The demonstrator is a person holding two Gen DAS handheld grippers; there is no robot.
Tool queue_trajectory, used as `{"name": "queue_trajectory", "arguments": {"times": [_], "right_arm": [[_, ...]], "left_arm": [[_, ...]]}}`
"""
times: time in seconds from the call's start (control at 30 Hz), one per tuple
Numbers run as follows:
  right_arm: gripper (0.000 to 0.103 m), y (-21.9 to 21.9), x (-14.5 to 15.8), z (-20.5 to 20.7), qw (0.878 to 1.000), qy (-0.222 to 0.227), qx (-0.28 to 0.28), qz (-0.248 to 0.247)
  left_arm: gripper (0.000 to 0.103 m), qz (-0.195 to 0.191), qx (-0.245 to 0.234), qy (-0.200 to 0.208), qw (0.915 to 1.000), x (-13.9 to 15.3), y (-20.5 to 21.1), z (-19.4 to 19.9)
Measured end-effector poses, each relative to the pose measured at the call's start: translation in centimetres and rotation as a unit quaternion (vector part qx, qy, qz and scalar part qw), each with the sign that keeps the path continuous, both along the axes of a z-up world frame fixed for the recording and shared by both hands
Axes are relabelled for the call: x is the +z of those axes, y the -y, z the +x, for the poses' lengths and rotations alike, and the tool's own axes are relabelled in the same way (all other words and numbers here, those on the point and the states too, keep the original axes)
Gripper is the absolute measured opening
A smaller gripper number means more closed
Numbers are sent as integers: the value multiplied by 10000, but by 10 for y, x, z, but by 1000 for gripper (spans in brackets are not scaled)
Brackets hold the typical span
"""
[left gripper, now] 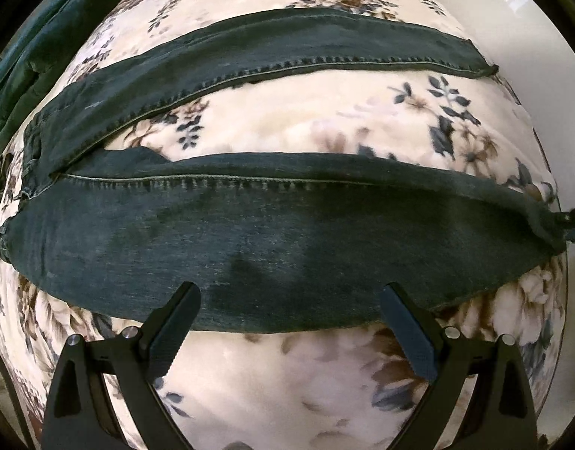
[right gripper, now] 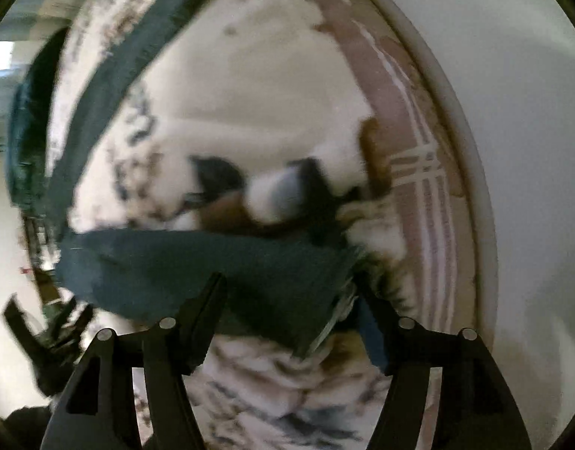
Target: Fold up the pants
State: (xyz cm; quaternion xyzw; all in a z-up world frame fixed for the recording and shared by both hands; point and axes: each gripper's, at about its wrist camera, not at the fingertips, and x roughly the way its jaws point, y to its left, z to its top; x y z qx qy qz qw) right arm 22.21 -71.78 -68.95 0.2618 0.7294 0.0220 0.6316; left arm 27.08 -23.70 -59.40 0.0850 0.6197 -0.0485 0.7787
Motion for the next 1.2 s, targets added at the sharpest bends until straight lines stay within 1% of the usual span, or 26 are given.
{"name": "queue_trajectory", "arguments": {"times": [0.07, 0.1, 0.13, 0.17, 0.23, 0.27, 0.33, 0.4, 0.43, 0.5, 0.57, 0.6, 0.63, 0.7, 0.77, 0.83, 0.87, 0.9, 0.93, 1.0, 1.03, 1.07, 1.1, 1.13, 1.17, 1.2], "right_arm": [[66, -4, 0, 3, 9999, 83, 77, -48], [66, -5, 5, 4, 9997, 197, -7, 160], [66, -6, 9, 5, 9972, 339, -261, 619], [66, -1, 18, 6, 9881, 595, -682, 1244], [68, 14, 38, 6, 9682, 1190, -1302, 1776], [68, 16, 41, 7, 9688, 1231, -1349, 1677], [68, 17, 39, 9, 9769, 1080, -1197, 1403], [68, 15, 40, 8, 9893, 810, -931, 777], [68, 13, 45, 9, 9921, 810, -824, 487], [68, 16, 72, 4, 9892, 1129, -833, -430], [68, 21, 95, -9, 9816, 1396, -866, -971], [68, 18, 104, -14, 9790, 1458, -713, -1233], [68, 10, 108, -17, 9803, 1397, -375, -1345], [68, -17, 92, -18, 9862, 604, 461, -1472], [65, -51, 69, -21, 9874, 141, 1138, -1092], [55, -76, 48, -10, 9835, -20, 1473, -1053], [50, -82, 39, 2, 9837, -15, 1456, -1055], [39, -79, 33, 15, 9852, -7, 1223, -1199], [37, -68, 29, 30, 9872, 46, 774, -1395], [37, -31, 32, 54, 9869, 255, -527, -1503], [37, -23, 35, 58, 9837, 253, -826, -1579], [37, -21, 42, 63, 9817, 308, -914, -1642], [37, -25, 52, 66, 9816, 428, -815, -1674], [41, -32, 62, 67, 9818, 528, -629, -1712], [46, -41, 69, 66, 9834, 590, -406, -1669], [57, -50, 74, 64, 9854, 581, -202, -1587]], "left_arm": [[99, 9, -54, 3, 10000, 0, 2, -2], [99, -9, -57, -4, 10000, 0, 2, -3], [99, -22, -52, -6, 10000, 0, 1, -3], [99, -38, -49, -10, 10000, -1, 1, -4], [99, -30, -27, -51, 10000, -3, 1, -4], [99, -50, 9, -76, 10000, -4, 0, -3], [99, -80, 56, -79, 9999, -2, -1, -2], [99, -80, 48, 12, 10000, 3, -1, -2], [99, -77, 33, 39, 10000, 5, -1, -1], [99, -80, -10, 74, 9999, 7, 0, 1], [99, -107, -4, 81, 9999, 8, -2, 3], [99, -110, 7, 78, 9999, 8, -2, 4], [99, -116, 25, 72, 9999, 8, -4, 5], [99, -149, 82, 58, 9998, 7, -5, 7], [99, -142, 118, 44, 9998, 5, -6, 9], [99, -86, 89, 57, 9999, 3, -7, 11], [99, -50, 73, 57, 9999, 2, -7, 13], [99, -5, 46, 56, 10000, 0, -7, 16], [99, 24, 32, 76, 10000, -1, -8, 20], [99, 128, -4, 146, 9998, -1, -10, 31], [99, 157, -7, 168, 9997, -1, -11, 35], [99, 159, 12, 193, 9997, 0, -15, 43], [99, 150, 41, 212, 9997, 1, -19, 48], [99, 143, 59, 223, 9996, 2, -21, 52], [99, 137, 79, 223, 9996, 4, -27, 59], [99, 130, 85, 184, 9997, 6, -31, 64]]}}
